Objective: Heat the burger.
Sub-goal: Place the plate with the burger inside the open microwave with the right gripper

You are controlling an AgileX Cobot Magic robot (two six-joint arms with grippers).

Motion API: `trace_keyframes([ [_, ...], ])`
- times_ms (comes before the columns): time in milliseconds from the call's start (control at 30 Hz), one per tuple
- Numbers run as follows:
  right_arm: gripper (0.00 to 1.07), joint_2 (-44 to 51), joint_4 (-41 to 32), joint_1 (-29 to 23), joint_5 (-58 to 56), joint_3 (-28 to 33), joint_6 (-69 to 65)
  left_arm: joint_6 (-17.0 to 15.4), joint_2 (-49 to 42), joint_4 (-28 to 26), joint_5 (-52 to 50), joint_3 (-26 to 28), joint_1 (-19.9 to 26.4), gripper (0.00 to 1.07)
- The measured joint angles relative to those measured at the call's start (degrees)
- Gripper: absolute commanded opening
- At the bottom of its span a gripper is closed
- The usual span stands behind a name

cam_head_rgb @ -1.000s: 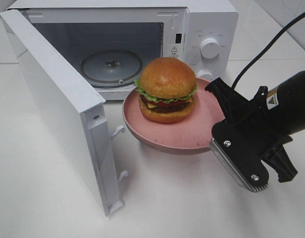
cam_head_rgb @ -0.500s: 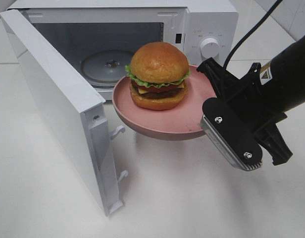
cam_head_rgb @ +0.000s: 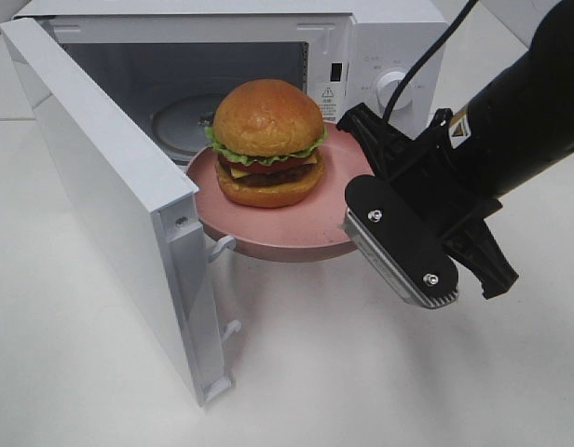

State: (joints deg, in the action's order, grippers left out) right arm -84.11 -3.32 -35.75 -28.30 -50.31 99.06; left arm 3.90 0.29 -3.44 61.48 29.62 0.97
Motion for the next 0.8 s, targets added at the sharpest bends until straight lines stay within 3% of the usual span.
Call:
trace_keyframes([
  [800,0.00,-12.61,-0.23,-0.29,-1.60,-13.35,-1.03,0.00,0.00,0.00,0.00,0.00,0.00,0.98],
])
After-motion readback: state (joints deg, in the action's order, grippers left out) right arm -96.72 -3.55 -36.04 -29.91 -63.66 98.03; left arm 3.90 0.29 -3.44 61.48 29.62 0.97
